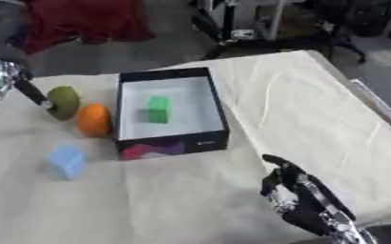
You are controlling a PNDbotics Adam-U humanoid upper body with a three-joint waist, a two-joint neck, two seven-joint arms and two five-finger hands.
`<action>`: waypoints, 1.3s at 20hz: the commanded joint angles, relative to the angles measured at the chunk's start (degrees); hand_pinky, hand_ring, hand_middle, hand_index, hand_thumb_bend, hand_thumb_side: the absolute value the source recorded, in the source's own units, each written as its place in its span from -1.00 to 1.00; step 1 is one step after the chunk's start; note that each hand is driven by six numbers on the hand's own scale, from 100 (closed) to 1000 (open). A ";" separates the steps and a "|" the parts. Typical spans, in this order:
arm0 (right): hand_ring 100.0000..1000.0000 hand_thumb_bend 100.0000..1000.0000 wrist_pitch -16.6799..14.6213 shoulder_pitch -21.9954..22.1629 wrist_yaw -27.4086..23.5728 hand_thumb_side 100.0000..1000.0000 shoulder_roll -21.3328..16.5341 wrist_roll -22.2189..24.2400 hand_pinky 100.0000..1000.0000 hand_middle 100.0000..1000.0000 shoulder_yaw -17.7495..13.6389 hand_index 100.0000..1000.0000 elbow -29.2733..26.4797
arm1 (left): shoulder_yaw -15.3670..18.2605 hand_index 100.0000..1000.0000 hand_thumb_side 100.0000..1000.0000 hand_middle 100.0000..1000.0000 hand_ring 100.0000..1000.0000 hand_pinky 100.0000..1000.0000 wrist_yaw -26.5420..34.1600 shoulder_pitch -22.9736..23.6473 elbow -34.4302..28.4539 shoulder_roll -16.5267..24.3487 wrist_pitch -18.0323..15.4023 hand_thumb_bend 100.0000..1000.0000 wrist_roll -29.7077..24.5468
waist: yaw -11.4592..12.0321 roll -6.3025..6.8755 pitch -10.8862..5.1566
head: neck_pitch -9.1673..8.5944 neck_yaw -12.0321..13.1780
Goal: Pick up objects on the table and place them in the box.
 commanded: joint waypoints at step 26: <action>0.02 -1.00 0.00 -1.01 -0.45 -0.18 -0.17 0.48 0.64 -0.15 0.26 0.83 -0.79 | -0.35 0.41 -0.66 0.04 -0.06 0.12 5.62 3.05 5.70 -5.19 9.24 -0.26 28.23 | -0.84 -0.63 -0.81 | -0.11 -0.16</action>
